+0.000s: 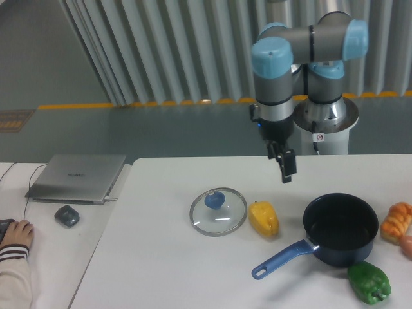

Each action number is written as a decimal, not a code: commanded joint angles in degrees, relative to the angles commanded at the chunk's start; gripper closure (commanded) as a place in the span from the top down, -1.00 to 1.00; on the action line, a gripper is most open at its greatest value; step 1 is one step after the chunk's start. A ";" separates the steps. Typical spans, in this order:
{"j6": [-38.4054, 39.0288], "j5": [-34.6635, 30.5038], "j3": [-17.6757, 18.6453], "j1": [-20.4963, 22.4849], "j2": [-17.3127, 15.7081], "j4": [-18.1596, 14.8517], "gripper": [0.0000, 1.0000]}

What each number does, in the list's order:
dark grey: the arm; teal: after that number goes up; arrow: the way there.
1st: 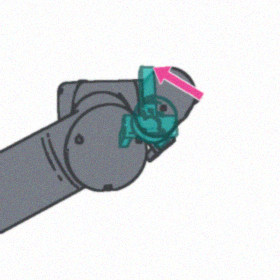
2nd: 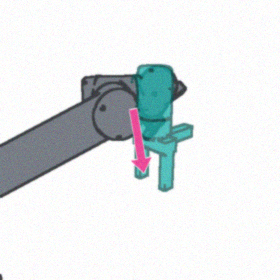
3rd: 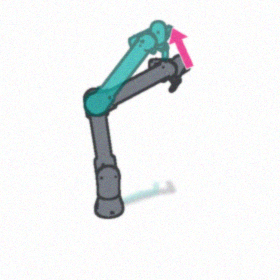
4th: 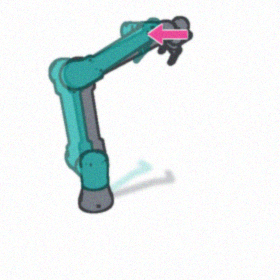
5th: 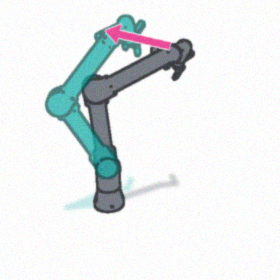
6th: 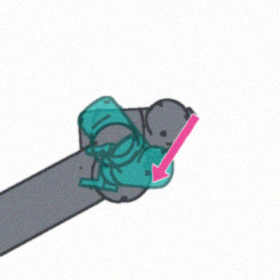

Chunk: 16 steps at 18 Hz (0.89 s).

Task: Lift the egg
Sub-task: 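Move the gripper across the table toward the brown egg beside the bread roll, then lower the open gripper down over the brown egg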

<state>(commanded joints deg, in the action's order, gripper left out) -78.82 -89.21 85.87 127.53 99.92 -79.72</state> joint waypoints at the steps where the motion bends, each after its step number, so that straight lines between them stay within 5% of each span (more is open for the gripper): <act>1: -1.67 -0.44 0.00 0.18 0.27 0.17 1.00; 11: -28.30 -5.89 -0.35 9.48 3.96 1.40 1.00; 16: -33.14 -5.98 -2.99 11.78 7.47 5.27 1.00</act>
<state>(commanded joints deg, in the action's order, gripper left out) -111.96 -95.18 82.89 139.31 107.40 -74.44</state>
